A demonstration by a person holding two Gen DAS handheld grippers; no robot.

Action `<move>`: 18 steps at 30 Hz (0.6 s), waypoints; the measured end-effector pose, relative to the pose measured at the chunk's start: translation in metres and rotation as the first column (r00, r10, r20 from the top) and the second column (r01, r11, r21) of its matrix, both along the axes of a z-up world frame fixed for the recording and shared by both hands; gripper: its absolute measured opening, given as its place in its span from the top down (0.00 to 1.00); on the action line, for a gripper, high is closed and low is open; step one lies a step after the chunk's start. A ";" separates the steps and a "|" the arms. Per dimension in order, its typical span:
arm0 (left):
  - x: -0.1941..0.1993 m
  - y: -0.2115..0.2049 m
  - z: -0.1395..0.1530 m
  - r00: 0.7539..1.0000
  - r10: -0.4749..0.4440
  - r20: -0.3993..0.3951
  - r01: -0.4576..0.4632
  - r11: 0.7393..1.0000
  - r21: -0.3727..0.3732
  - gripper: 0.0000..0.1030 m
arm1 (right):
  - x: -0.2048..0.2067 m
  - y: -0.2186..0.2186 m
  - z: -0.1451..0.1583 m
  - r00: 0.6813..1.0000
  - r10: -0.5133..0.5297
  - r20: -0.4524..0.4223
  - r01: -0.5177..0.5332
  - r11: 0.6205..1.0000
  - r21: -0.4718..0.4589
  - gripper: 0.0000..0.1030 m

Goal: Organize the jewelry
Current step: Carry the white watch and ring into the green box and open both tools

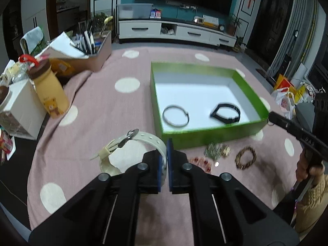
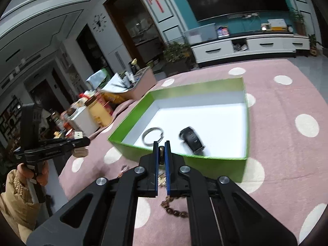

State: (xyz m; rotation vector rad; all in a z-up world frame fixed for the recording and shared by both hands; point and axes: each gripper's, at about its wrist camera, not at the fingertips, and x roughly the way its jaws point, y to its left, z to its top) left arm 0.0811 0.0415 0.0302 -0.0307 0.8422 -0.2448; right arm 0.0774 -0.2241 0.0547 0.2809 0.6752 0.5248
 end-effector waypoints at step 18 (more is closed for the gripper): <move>0.085 -0.072 0.034 0.997 -0.038 0.060 0.035 0.998 0.051 0.96 | 0.041 -0.016 0.015 0.981 -0.187 0.048 0.190 0.979 -0.078 0.95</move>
